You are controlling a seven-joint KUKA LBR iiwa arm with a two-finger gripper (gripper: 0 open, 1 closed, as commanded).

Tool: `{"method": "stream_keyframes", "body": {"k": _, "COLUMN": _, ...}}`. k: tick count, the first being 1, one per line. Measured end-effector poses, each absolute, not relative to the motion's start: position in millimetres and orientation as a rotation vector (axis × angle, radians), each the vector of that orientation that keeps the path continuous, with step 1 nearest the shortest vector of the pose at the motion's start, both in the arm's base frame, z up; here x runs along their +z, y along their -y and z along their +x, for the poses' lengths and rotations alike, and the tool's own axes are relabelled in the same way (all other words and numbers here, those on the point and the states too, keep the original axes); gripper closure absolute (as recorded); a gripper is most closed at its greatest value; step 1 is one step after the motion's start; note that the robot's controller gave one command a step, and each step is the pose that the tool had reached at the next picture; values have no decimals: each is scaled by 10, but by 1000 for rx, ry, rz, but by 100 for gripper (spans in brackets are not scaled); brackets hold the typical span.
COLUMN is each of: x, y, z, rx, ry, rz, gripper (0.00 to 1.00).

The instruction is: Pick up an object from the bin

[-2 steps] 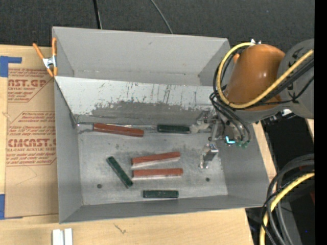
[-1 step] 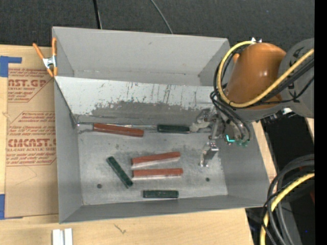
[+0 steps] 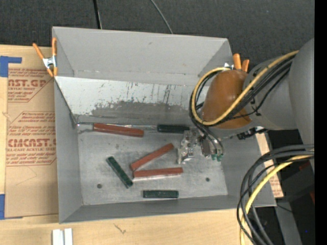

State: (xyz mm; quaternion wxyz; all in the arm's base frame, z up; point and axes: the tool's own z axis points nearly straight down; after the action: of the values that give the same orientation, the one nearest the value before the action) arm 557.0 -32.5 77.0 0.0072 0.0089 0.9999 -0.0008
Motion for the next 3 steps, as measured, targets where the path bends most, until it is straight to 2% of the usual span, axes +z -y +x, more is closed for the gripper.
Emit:
{"method": "stream_keyframes", "body": {"k": 1, "x": 744, "y": 315, "z": 5530, "rx": 0, "ry": -3143, "rz": 26, "gripper": 0}}
{"method": "stream_keyframes", "body": {"k": 2, "x": 745, "y": 314, "z": 5536, "rx": 0, "ry": -3140, "rz": 27, "gripper": 0}}
{"method": "stream_keyframes", "body": {"k": 3, "x": 772, "y": -282, "z": 5740, "rx": 3, "ry": -3121, "rz": 177, "gripper": 100}}
